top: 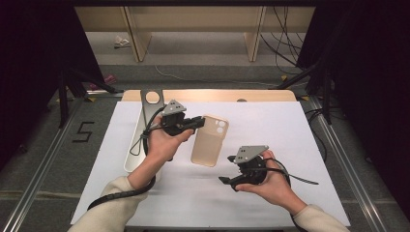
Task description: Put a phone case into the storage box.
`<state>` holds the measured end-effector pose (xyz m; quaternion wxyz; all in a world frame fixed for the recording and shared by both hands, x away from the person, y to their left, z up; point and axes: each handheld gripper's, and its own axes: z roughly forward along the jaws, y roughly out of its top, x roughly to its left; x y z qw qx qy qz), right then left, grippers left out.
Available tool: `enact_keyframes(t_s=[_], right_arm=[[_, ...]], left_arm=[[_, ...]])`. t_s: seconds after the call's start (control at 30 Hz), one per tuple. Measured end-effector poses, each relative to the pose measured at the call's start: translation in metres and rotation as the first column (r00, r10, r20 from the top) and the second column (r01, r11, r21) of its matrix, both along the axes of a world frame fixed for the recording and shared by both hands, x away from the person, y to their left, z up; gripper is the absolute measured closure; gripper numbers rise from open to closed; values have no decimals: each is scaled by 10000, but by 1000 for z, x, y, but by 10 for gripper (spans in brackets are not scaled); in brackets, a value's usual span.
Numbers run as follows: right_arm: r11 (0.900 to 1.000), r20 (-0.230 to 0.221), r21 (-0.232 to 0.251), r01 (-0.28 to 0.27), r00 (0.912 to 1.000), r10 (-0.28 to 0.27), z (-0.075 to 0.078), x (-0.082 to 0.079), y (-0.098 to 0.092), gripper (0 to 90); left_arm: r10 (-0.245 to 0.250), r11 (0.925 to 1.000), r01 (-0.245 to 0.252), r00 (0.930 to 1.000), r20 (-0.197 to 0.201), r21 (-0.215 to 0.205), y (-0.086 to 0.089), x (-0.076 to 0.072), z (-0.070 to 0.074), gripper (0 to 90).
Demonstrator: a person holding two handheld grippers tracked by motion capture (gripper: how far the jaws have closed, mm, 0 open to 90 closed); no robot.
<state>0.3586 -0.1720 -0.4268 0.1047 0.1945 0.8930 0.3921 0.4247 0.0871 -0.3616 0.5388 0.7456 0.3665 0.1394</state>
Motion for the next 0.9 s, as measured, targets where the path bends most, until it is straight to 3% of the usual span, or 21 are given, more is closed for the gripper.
enact_keyframes(t_s=[0.2, 0.53, 0.9], right_arm=[[9981, -158, 503, 370, 9992, -362, 0, 4, -10, 240], [9893, -281, 1104, 957, 9953, -931, 2, 7, -25, 223], [9808, -292, 1375, 1382, 9904, -1354, 2, 8, -40, 217]], left_arm=[[85, 9993, -78, 9998, 190, -375, 13, 0, 4, 829], [187, 9979, -155, 9985, 515, -628, 27, -2, 12, 829], [299, 9967, -235, 9963, 811, -780, 39, -2, 21, 829]])
